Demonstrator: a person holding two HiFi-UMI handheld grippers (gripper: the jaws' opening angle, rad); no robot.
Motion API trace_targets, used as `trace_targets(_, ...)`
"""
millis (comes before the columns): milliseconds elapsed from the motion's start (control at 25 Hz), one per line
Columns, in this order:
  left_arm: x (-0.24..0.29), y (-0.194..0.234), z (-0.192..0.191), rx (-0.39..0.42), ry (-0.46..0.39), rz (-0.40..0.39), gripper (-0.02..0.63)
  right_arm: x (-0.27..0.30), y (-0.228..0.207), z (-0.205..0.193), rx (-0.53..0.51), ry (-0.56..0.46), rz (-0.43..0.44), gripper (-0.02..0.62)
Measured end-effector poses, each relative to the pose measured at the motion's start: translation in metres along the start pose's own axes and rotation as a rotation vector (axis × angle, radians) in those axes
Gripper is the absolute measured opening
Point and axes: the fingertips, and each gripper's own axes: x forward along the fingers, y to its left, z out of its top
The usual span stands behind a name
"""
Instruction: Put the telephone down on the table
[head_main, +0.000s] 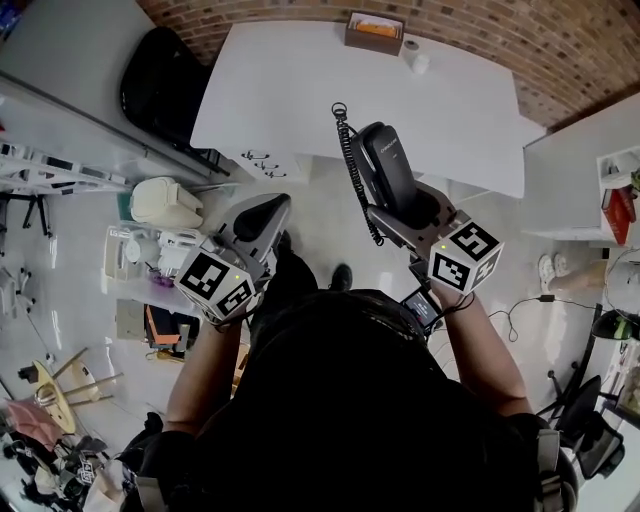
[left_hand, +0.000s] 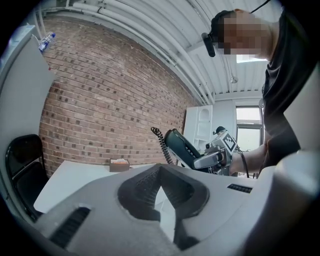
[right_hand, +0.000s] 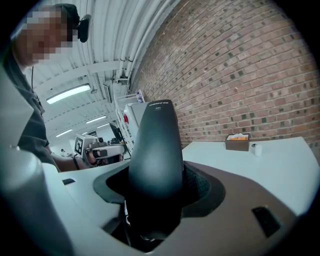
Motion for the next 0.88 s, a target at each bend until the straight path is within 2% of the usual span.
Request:
trace_targets(280, 0.008, 0.027, 0.000, -0.013, -0.004, -0.022, 0.008, 0.022, -0.007, 0.005, 0.025, -0.005, -0.010, 0.276)
trace_targets(880, 0.004, 0.183, 0.029, -0.030, 0.001, -0.141, 0.008, 0.159, -0.020, 0.061, 0.042, -0.017, -0.128, 0.276)
